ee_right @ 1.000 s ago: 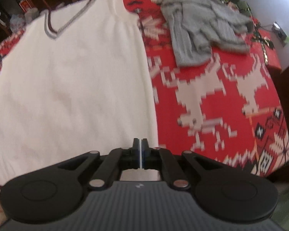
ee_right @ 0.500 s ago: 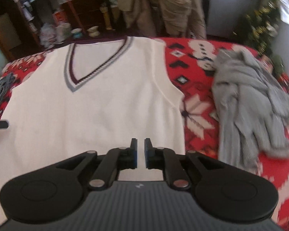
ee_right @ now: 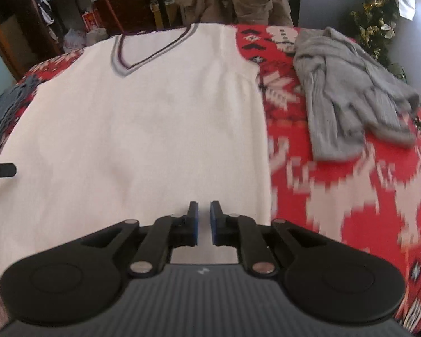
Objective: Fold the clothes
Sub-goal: 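Move both open grippers down to the sweater hem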
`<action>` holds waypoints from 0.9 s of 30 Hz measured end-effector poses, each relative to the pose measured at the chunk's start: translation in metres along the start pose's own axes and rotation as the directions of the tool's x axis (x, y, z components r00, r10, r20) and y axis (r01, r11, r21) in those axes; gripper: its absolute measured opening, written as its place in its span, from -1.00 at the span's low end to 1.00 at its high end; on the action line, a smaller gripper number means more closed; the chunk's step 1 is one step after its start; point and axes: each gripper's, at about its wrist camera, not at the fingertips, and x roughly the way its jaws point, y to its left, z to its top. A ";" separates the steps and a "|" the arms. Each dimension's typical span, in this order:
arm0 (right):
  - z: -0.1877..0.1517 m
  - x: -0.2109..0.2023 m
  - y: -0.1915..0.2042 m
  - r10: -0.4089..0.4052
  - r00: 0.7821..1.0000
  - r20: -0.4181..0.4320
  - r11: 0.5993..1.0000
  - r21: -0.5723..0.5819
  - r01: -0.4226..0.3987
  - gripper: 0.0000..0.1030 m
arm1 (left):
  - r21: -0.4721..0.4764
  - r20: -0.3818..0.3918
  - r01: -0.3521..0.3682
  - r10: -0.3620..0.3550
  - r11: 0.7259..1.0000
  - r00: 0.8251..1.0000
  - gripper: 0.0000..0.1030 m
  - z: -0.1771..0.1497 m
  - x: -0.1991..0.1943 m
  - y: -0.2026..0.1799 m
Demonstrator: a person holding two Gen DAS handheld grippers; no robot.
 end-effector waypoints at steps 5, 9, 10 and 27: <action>-0.043 -0.027 0.018 0.079 0.991 0.105 0.997 -0.023 -0.077 -0.74 | 0.068 0.035 0.072 -0.075 0.995 0.997 -0.89 -0.034 -0.018 -0.027; -0.064 -0.044 0.053 0.156 0.967 0.199 0.986 -0.094 -0.140 -0.73 | 0.138 0.091 0.109 -0.122 0.984 0.988 -0.89 -0.051 -0.020 -0.061; -0.066 -0.045 0.064 0.169 0.962 0.213 0.982 -0.121 -0.145 -0.73 | 0.151 0.089 0.119 -0.133 0.981 0.987 -0.89 -0.054 -0.017 -0.067; -0.120 -0.040 0.115 0.202 0.965 0.169 0.946 -0.290 -0.147 -0.72 | 0.148 -0.006 0.164 -0.165 0.975 0.986 -0.83 -0.094 -0.006 -0.086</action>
